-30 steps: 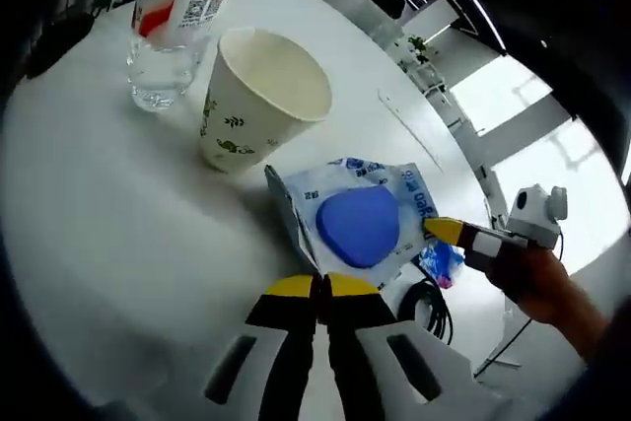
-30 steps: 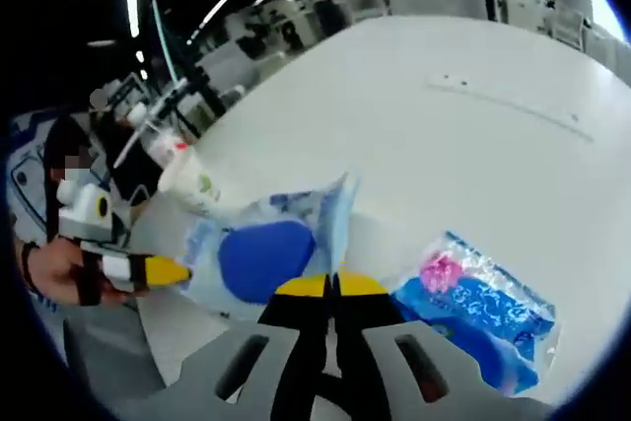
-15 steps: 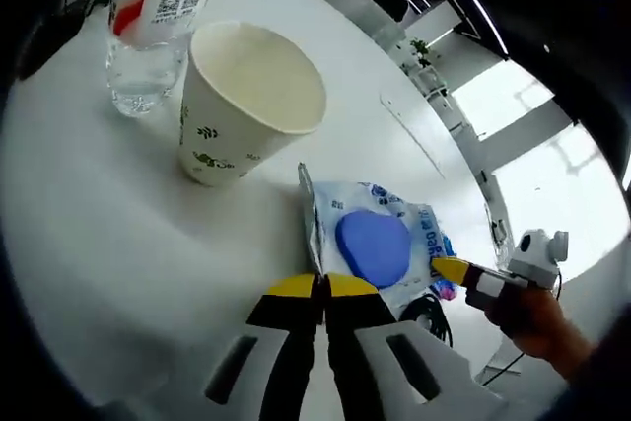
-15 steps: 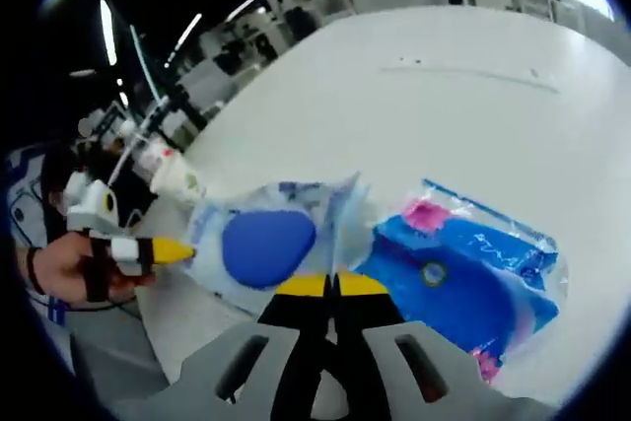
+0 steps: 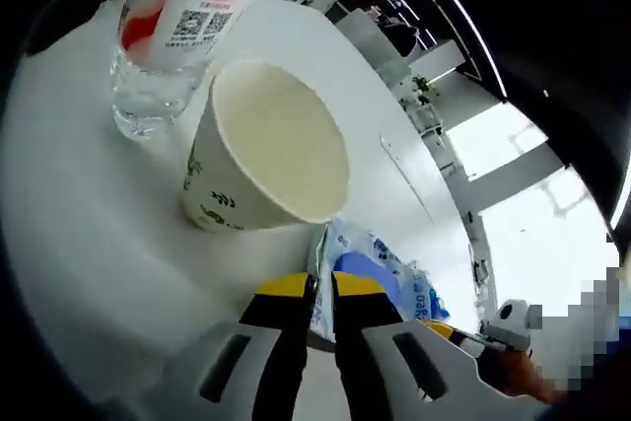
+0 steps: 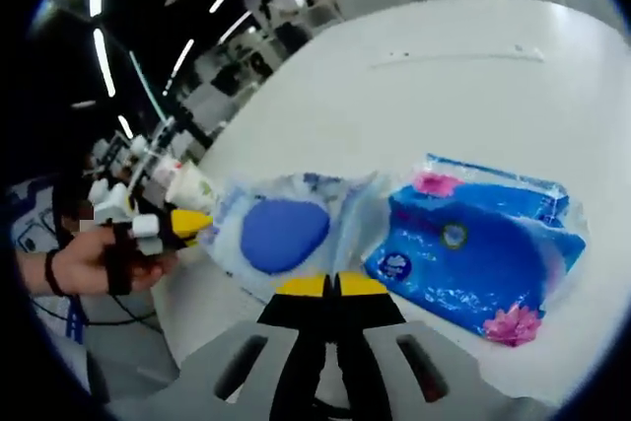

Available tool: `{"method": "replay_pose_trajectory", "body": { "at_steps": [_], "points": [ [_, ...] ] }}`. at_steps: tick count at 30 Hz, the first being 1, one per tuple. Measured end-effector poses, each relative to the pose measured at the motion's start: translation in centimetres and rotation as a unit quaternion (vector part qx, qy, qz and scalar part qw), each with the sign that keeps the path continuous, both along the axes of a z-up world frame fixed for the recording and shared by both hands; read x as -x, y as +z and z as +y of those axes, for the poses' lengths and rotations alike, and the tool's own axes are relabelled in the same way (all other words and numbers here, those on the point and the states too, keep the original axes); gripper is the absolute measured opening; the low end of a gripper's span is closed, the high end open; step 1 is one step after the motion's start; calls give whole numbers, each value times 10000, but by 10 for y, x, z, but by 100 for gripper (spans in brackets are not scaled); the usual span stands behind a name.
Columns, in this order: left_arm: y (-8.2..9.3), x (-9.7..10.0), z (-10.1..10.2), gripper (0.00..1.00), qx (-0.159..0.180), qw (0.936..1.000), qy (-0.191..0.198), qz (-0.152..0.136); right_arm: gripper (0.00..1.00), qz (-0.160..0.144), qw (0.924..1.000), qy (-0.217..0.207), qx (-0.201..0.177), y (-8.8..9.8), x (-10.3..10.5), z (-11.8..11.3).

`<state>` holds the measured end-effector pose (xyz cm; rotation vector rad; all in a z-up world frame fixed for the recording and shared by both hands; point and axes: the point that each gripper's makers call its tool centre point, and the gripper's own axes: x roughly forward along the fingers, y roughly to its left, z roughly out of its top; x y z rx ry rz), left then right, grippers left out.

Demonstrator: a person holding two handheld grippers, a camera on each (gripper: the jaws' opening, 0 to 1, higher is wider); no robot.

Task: Arrange the tabletop items into an orderly group along one side of the table until the central work area is clear of visible clutter.

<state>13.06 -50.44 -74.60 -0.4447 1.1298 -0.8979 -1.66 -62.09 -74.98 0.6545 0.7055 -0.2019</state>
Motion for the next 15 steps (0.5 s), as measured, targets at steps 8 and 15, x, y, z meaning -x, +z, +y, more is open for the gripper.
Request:
{"method": "replay_pose_trajectory", "body": {
  "at_steps": [8, 15],
  "points": [
    [1, -2, 21, 15, 66, 9989, -335, -317, 9, -94, 9999, 122, 12, 2, 2, 8],
    [-10, 5, 26, 13, -77, 9987, -397, -297, 6, -16, 10000, 4, 77, 2, 11, 4]
  ]
}}
